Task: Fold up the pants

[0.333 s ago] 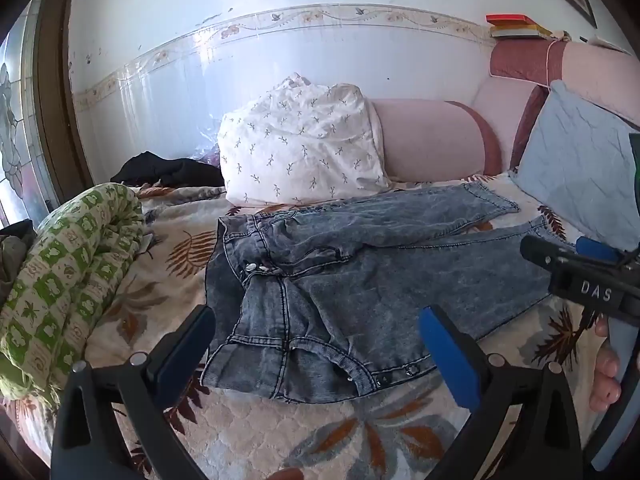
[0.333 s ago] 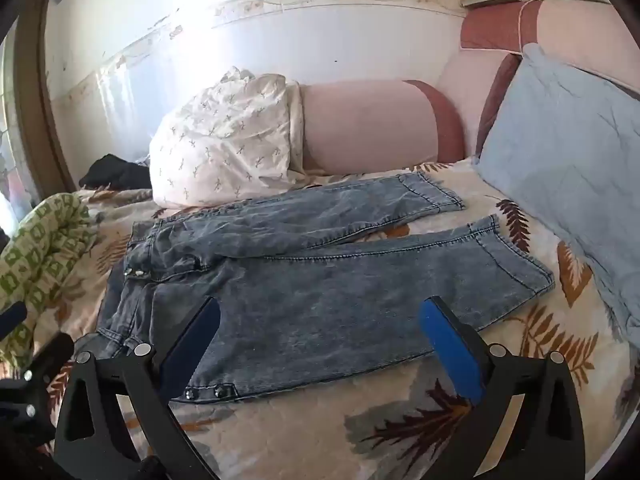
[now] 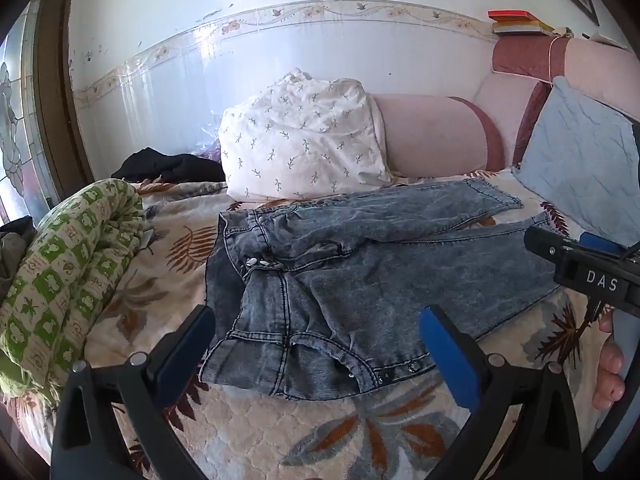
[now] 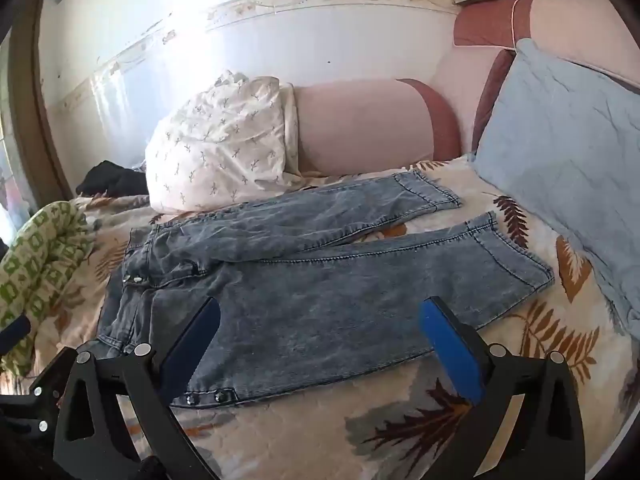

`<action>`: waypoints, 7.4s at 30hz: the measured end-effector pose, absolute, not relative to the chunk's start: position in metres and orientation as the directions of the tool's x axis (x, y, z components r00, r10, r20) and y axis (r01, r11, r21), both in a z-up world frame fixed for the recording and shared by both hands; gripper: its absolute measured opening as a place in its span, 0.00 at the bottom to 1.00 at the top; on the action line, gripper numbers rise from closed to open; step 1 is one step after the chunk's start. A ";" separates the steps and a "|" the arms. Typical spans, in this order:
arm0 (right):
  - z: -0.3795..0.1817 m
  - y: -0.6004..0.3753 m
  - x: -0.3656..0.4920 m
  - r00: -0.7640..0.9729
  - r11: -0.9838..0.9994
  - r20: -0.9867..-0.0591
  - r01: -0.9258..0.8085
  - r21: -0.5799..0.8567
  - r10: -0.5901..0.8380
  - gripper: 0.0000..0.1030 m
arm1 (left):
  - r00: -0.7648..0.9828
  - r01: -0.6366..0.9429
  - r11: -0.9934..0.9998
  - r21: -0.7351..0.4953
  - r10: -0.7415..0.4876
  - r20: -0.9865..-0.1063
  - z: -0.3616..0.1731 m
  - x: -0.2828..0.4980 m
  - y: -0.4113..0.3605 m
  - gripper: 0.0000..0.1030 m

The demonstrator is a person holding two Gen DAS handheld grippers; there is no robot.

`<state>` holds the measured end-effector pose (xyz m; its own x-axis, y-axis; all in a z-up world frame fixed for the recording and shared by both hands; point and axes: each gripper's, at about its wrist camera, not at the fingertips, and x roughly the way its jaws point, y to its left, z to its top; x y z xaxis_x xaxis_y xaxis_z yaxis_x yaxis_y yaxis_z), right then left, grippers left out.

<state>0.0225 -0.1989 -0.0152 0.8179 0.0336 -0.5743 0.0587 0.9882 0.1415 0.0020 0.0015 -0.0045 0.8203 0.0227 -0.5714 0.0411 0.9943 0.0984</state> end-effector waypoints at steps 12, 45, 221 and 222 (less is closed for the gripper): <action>-0.015 -0.192 0.021 0.822 0.988 -0.569 0.087 0.125 0.000 0.99 | 0.811 0.045 0.994 0.098 0.021 -0.585 -0.009 0.005 0.005 1.00; -0.023 -0.184 0.023 0.818 0.995 -0.570 0.103 0.015 -0.076 0.98 | 0.770 0.040 0.995 0.092 0.027 -0.637 -0.031 0.019 0.014 1.00; -0.092 -0.505 0.150 0.692 0.762 -0.705 0.368 0.533 0.159 0.55 | 0.662 0.263 0.956 -0.131 -0.278 -0.696 -0.036 0.110 0.033 0.15; -0.096 -0.506 0.157 0.680 0.758 -0.713 0.371 0.536 0.172 0.55 | 0.658 0.279 0.952 -0.125 -0.285 -0.697 -0.040 0.109 0.028 0.15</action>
